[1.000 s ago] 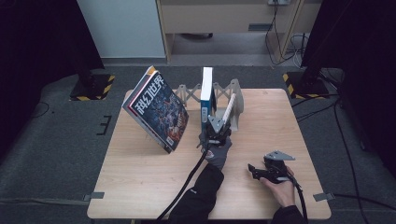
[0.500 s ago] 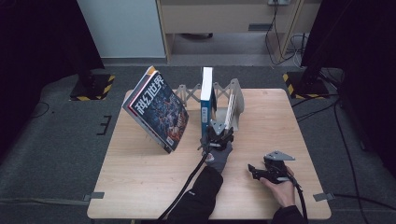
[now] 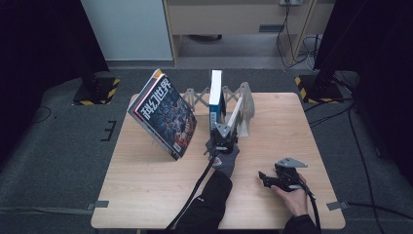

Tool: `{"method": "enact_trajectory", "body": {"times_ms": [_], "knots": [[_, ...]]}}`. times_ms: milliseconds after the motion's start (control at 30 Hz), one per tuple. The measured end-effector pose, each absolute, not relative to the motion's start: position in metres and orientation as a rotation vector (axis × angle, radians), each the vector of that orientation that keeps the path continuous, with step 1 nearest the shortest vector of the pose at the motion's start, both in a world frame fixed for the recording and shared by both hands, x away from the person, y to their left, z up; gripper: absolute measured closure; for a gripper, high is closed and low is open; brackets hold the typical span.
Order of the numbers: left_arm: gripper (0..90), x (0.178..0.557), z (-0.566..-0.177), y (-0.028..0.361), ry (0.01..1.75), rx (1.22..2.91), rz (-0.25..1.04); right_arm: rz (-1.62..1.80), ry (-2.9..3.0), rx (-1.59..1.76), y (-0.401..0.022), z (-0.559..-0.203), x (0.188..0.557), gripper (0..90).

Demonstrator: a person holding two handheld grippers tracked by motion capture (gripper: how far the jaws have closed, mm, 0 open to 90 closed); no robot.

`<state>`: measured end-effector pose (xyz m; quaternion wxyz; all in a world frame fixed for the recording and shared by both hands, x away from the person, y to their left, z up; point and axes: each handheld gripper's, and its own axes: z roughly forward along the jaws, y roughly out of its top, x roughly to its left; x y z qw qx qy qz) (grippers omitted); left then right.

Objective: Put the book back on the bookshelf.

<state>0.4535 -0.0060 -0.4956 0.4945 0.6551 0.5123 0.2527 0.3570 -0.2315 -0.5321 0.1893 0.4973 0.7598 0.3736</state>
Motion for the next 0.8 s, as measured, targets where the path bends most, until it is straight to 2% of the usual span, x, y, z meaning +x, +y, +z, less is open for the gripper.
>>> {"method": "enact_trajectory", "body": {"times_ms": [433,800], "knots": [[74.5,0.460,-0.481,-0.011,1.220,1.568,0.715,1.060,2.135,1.393,-0.231,-0.532,0.357,24.7],[74.0,0.471,-0.492,-0.027,1.221,1.563,0.742,1.065,2.141,1.385,-0.231,-0.531,0.357,25.1]]}}
